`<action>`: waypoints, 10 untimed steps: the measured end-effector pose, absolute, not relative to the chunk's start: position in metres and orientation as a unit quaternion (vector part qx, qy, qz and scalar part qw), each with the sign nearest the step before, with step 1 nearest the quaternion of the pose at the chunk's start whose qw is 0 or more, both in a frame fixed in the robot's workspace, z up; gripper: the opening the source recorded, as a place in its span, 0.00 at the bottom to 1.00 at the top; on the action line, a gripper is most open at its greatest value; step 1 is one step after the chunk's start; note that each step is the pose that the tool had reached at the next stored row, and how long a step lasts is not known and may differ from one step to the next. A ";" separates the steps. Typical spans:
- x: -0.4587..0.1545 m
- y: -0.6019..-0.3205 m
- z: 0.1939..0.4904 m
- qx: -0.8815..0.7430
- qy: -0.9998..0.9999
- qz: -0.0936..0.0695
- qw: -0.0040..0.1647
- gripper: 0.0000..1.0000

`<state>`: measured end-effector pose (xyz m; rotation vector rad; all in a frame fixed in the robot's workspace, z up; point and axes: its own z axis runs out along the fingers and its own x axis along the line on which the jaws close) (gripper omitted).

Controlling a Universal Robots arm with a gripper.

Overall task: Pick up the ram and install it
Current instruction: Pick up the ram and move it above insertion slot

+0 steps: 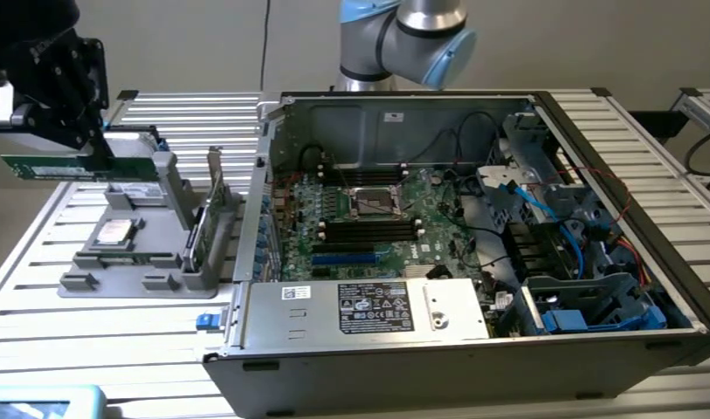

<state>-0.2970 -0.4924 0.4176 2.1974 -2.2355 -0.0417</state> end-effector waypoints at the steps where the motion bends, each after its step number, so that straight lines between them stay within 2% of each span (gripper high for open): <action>1: -0.293 -0.493 0.422 0.701 -0.713 -0.014 0.003 0.14; 10: -0.253 -0.496 0.446 0.701 -0.713 -0.015 0.005 0.14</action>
